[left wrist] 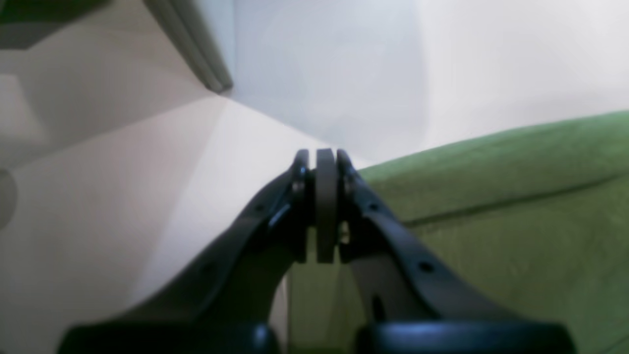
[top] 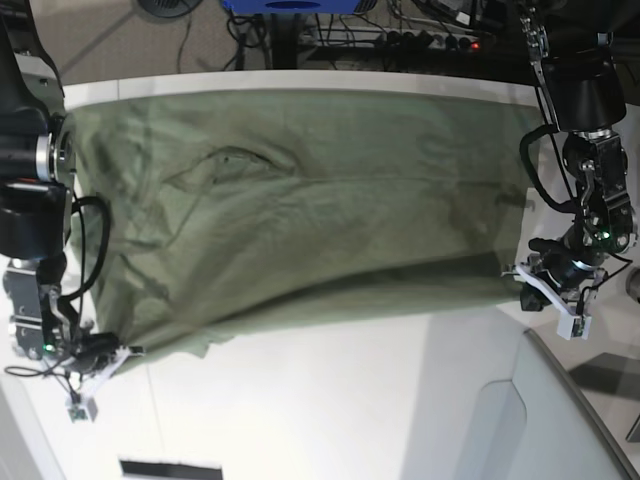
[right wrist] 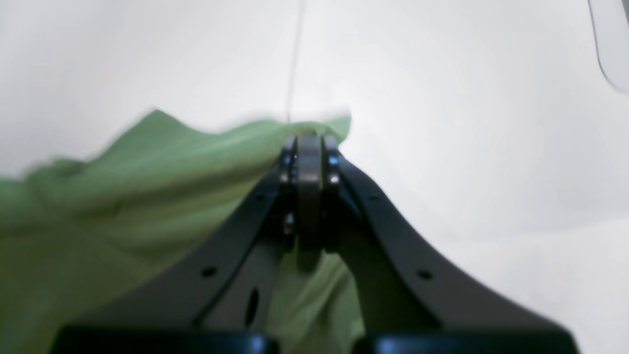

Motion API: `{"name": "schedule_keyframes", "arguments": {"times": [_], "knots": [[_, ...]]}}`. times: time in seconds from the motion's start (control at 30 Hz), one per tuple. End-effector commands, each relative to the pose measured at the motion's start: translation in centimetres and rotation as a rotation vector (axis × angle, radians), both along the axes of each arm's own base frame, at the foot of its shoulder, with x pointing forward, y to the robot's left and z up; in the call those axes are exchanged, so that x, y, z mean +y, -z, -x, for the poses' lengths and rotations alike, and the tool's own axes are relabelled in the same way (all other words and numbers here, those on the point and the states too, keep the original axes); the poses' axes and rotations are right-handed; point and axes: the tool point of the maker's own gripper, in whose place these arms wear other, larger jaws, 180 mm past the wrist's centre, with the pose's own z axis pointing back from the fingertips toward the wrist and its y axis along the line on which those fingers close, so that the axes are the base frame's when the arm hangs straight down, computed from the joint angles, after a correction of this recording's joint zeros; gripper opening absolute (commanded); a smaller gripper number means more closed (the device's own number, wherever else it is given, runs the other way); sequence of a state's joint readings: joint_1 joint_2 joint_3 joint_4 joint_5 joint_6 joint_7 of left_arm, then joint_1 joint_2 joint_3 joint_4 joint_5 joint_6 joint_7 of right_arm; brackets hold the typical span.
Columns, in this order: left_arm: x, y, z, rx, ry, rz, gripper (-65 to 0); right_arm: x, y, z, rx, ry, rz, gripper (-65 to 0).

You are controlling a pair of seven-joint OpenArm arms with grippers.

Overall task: Layout the t-shirt on the table in an organized manner, then fold the t-shirt properly
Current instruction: 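Hold both hem corners and stretch the shirt taut between the grippers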

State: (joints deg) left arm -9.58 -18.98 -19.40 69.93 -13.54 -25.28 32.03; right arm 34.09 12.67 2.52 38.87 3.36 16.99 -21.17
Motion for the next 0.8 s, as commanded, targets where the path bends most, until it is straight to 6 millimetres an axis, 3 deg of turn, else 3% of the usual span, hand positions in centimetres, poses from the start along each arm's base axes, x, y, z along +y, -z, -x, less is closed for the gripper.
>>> {"name": "schedule_keyframes", "arguments": {"times": [0.0, 0.43, 0.77], "knots": [[0.7, -1.9, -1.0, -0.056, -0.003, -0.015, -65.0, -0.5, -2.0, -1.3, -0.058, 0.005, 0.004, -65.0], [0.7, -3.2, -2.2, -0.089, -0.004, -0.016, -65.0, -0.7, -0.4, 0.0, -0.029, 0.01, 0.002, -65.0], [0.2, -3.7, -2.9, -0.103, 0.007, -0.013, -65.0, 0.9, -1.5, -0.8, -0.047, -0.076, -0.021, -65.0]]}}
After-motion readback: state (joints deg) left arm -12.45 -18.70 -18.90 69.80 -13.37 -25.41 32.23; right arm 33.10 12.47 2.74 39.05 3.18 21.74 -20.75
